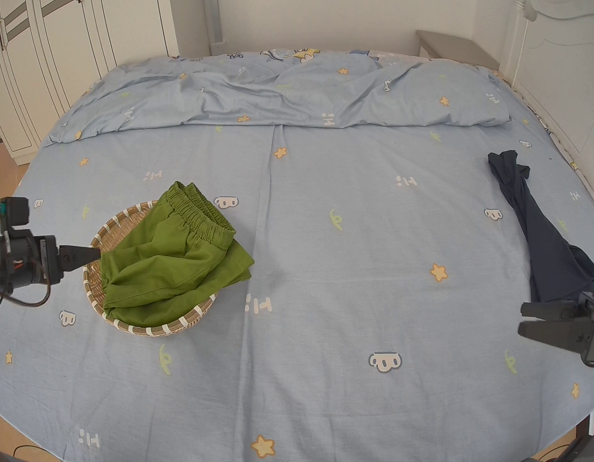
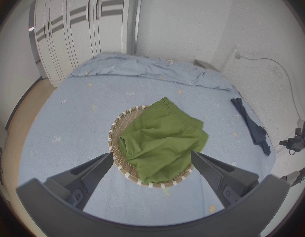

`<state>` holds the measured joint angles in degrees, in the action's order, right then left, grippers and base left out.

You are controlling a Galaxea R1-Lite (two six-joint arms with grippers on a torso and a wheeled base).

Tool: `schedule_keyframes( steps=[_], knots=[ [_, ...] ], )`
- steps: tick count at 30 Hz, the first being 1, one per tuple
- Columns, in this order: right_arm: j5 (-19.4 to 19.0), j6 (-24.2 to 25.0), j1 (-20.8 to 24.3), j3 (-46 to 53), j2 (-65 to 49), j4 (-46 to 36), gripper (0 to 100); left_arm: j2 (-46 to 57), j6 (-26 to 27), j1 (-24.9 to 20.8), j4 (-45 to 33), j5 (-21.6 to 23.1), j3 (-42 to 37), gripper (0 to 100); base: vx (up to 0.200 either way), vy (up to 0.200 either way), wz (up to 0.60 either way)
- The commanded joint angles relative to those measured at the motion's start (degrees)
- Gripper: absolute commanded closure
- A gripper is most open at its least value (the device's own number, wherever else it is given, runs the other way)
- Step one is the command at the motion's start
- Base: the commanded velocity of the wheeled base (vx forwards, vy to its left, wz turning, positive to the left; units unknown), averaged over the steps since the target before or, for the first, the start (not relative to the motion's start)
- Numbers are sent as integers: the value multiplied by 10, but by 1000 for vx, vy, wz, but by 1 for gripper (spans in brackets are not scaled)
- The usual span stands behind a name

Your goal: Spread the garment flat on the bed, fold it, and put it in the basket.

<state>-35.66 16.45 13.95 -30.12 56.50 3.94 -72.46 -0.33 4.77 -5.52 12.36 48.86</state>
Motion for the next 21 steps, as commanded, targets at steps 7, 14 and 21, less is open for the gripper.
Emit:
schedule_keyframes(
  steps=[7,14,21],
  knots=[
    [0,19,-70,145,-392,-109,0,505,-21,-45,-198,-16,-136,0,0,0,0],
    [1,19,-45,117,-492,-239,0,660,-43,-48,-244,-16,-233,0,0,0,0],
    [110,4,-52,177,-511,-219,0,724,-44,-44,-195,-37,-355,0,0,0,0]
  ],
)
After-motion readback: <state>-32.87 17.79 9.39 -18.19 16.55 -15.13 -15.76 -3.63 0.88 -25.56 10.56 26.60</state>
